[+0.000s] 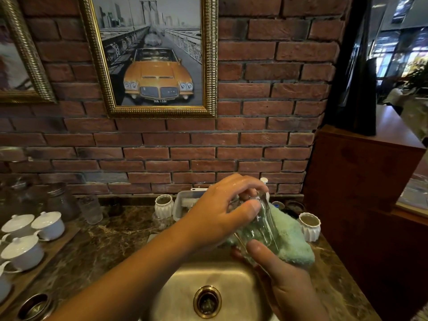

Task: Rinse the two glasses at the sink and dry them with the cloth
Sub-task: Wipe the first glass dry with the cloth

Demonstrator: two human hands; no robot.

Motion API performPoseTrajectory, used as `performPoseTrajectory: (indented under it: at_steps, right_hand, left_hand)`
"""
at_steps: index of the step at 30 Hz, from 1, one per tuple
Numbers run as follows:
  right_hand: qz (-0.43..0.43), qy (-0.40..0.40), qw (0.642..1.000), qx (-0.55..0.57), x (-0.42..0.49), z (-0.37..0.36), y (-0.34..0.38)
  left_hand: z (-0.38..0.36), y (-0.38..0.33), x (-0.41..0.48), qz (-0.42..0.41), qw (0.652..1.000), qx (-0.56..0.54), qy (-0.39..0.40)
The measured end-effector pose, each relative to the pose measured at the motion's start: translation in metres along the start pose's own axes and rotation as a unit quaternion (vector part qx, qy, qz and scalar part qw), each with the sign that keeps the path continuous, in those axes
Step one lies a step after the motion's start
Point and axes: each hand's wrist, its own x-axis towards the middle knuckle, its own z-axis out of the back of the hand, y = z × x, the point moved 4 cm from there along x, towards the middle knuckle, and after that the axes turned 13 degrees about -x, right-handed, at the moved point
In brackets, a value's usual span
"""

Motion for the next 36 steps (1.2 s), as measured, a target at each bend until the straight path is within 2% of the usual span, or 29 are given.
performPoseTrajectory:
  at_steps: [3,5,6,7,9,11,12,14,15,17,19,20,21,22,24,28,30,33,35,36]
  right_hand:
    - [0.061,-0.102,0.971,-0.207,0.004,0.013,0.001]
    - [0.200,-0.128,0.918,-0.316,0.000,0.008,0.018]
    - [0.242,-0.135,0.887,-0.370,-0.001,0.005,0.021]
    - [0.250,-0.151,0.869,-0.400,-0.001,0.005,0.019]
    - [0.247,-0.164,0.865,-0.405,-0.004,0.008,0.021]
    - [0.212,-0.148,0.902,-0.345,-0.003,0.010,0.019]
    - [0.176,-0.108,0.940,-0.270,-0.007,0.012,0.015]
    - [0.084,-0.013,0.979,-0.183,-0.014,-0.003,0.012]
    - [0.058,0.063,0.980,-0.179,-0.027,-0.011,0.010]
    - [-0.004,0.142,0.987,-0.070,-0.033,-0.015,0.001]
    - [0.003,0.116,0.993,-0.010,-0.020,-0.015,0.005]
    - [-0.018,0.094,0.994,0.057,-0.009,-0.015,0.005]
    - [-0.020,0.125,0.980,0.154,-0.015,-0.017,0.012]
    - [-0.028,0.121,0.967,0.223,-0.023,-0.015,0.014]
    - [-0.044,0.118,0.964,0.235,-0.014,-0.012,0.006]
    - [-0.011,0.061,0.990,0.126,-0.016,-0.010,0.010]
    - [0.044,-0.015,0.999,-0.020,-0.014,-0.004,0.014]
    - [0.159,-0.108,0.954,-0.231,-0.014,0.005,0.013]
    - [0.188,-0.153,0.892,-0.380,-0.014,0.001,0.014]
    - [0.183,-0.163,0.877,-0.413,-0.016,0.001,0.013]
  left_hand:
    - [-0.001,-0.001,0.000,0.061,0.997,-0.007,-0.052]
    - [-0.002,-0.002,0.000,0.101,0.993,-0.011,-0.057]
    - [-0.002,-0.003,0.001,0.117,0.992,-0.013,-0.054]
    - [-0.003,-0.003,0.001,0.126,0.990,-0.015,-0.054]
    - [-0.004,-0.004,0.000,0.118,0.990,-0.016,-0.071]
    - [-0.004,-0.004,-0.004,0.095,0.992,-0.014,-0.085]
    - [-0.004,-0.004,-0.006,0.077,0.994,-0.014,-0.081]
    - [-0.003,-0.007,-0.010,0.032,0.998,-0.008,-0.056]
    - [-0.003,-0.008,-0.011,0.011,0.999,-0.010,-0.039]
    - [-0.001,-0.010,-0.013,-0.012,0.999,-0.035,-0.008]
    - [0.000,-0.012,-0.014,-0.020,0.998,-0.061,0.006]
    - [0.000,-0.012,-0.015,-0.024,0.997,-0.069,0.010]
    - [-0.001,-0.013,-0.015,-0.029,0.997,-0.072,0.015]
    - [-0.002,-0.013,-0.015,-0.032,0.997,-0.071,0.019]
    - [-0.003,-0.011,-0.014,-0.021,0.997,-0.070,0.027]
    - [0.000,0.000,-0.014,0.033,0.996,-0.074,0.030]
    - [-0.001,0.002,-0.014,0.053,0.998,-0.036,0.007]
    - [-0.005,0.001,-0.010,0.116,0.993,-0.014,-0.014]
    - [-0.008,0.000,-0.008,0.138,0.990,-0.023,-0.021]
    - [-0.009,-0.001,-0.007,0.133,0.990,-0.024,-0.033]
